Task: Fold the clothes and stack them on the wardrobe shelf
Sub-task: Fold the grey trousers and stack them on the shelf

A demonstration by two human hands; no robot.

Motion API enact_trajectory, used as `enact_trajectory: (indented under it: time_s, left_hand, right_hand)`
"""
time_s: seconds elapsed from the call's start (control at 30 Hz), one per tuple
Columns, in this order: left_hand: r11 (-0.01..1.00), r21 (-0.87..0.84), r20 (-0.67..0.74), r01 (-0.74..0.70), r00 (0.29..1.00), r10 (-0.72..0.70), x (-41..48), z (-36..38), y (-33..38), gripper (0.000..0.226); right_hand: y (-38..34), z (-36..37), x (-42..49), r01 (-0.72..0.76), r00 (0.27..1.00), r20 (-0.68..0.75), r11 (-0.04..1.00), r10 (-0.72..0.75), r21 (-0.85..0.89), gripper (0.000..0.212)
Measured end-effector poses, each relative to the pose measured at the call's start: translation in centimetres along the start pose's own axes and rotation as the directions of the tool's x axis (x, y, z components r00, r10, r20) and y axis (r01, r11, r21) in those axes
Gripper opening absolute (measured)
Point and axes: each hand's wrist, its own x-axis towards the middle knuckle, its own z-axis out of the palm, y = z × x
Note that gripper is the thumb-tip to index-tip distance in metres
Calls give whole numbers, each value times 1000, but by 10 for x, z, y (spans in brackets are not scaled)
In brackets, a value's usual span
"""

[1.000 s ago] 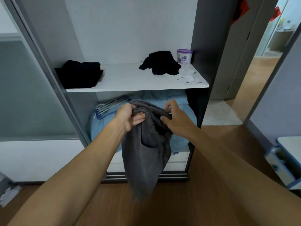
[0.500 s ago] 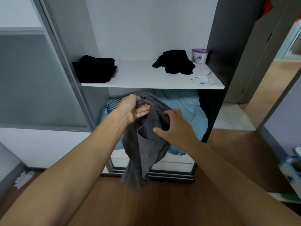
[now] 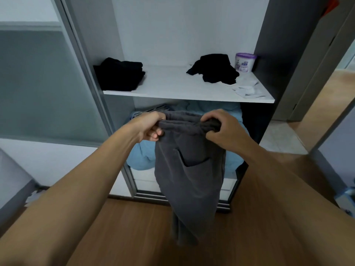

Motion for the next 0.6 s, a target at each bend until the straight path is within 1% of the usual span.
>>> enact_trajectory:
  time_s: [0.1,0.13,0.2,0.23,0.27,0.3,0.37,0.4,0.43,0.47,0.5,0.57,0.6]
  left_hand:
    - [998,-1,96,-58,994,58,0,-3,0,16]
    - [996,-24,151,-88,984,91,1,-6,-2,18]
    - [980,-121,268,-161,945,188,4,-11,-9,30]
    - [963,-182,301,-200,921,248,7,-12,-15,37]
    - [944,-221,298,-244,905,304,10,-12,-23,40]
    - [930,-230,260,-286,903,342,14,-9,-31,42]
    - [923,-213,132,-320,927,351,20,7,-46,52]
    - [922,-239,98,-305,937,335,22,19,-51,50]
    - [915,-294,91,-278,944,316,22,31,-54,42]
    - [899,-360,94,-250,949,302,24,42,-57,33]
    - [871,-436,94,-227,951,295,26,52,-58,28]
    - [792,-579,74,-192,956,285,29,63,-59,31]
    - [765,-616,70,-186,955,288,29,65,-57,36]
  right_hand:
    - [1,4,-3,-27,974,-218,985,64,171,45]
    - [1,6,-3,-42,960,-259,968,108,248,44]
    - [-1,8,-2,-68,934,-300,922,193,381,38]
    - [-2,7,-1,-72,929,-298,898,218,434,34]
    - [-3,6,0,-72,931,-283,874,232,480,32]
    - [-4,4,1,-72,936,-260,850,239,521,31]
    - [-7,1,3,-68,950,-201,791,237,608,35]
    - [-10,1,2,-70,960,-164,758,228,648,38]
    - [-12,2,2,-83,968,-119,734,219,675,41]
    - [-14,3,1,-106,975,-73,728,210,678,44]
    - [-13,5,-1,-138,978,-29,746,206,652,48]
    - [-7,3,-4,-210,969,10,801,247,561,57]
    - [0,0,-5,-250,954,-9,809,300,533,61]
